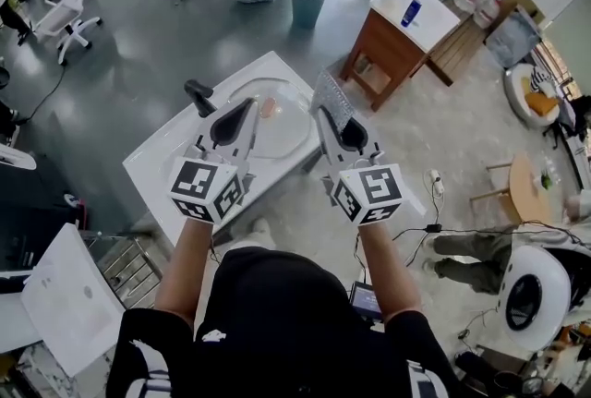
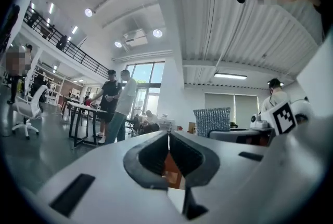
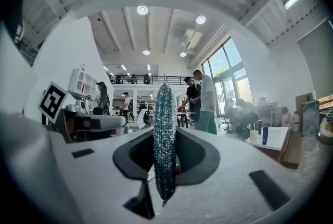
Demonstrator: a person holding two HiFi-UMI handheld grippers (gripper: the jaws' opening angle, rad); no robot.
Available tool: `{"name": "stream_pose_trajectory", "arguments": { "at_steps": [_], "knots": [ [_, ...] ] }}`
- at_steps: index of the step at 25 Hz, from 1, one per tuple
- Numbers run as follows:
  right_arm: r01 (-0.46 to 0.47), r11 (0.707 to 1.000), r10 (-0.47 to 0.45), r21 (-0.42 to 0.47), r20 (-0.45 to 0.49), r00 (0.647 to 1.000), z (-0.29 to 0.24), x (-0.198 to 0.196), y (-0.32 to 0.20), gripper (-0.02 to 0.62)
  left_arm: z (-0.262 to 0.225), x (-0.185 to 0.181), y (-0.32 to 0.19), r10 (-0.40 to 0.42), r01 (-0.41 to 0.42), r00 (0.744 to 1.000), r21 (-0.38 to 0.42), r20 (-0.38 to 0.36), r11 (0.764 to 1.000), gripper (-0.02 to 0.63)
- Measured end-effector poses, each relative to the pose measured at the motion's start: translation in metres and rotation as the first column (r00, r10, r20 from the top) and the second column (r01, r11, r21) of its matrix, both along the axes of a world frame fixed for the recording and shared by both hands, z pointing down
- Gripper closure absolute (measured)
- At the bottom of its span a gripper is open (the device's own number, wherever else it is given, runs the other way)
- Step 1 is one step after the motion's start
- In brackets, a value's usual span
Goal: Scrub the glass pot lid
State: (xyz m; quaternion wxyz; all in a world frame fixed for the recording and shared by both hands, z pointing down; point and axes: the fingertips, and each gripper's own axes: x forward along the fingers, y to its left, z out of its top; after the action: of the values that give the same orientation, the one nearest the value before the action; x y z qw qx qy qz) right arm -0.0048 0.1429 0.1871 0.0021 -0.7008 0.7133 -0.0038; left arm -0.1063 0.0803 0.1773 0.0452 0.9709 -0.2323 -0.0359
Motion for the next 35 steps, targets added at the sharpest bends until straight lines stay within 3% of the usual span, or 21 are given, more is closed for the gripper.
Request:
{"name": "stream_pose_trajectory", "arguments": {
  "at_steps": [7, 15, 26, 35],
  "knots": [
    [0.000, 0.999, 0.000, -0.032, -0.013, 1.000, -0.002, 0.021, -0.050, 0.525, 0.000, 0.025, -0.049, 0.014, -0.014, 1.000, -0.024, -0.007, 1.000, 0.598],
    [0.018, 0.996, -0.020, -0.086, -0.026, 0.999, 0.004, 0.015, -0.103, 0.525, 0.007, 0.020, -0.096, 0.001, -0.001, 1.000, -0.031, 0.003, 1.000, 0.598],
    [0.023, 0.989, -0.031, -0.146, -0.054, 0.998, 0.031, -0.006, -0.134, 0.525, 0.035, 0.003, -0.121, 0.010, -0.009, 1.000, -0.074, 0.018, 0.997, 0.598],
    [0.026, 0.982, -0.034, -0.184, -0.037, 0.999, 0.061, 0.024, -0.145, 0.525, 0.066, 0.030, -0.127, 0.007, -0.001, 0.998, -0.104, 0.063, 0.995, 0.598]
  ]
}}
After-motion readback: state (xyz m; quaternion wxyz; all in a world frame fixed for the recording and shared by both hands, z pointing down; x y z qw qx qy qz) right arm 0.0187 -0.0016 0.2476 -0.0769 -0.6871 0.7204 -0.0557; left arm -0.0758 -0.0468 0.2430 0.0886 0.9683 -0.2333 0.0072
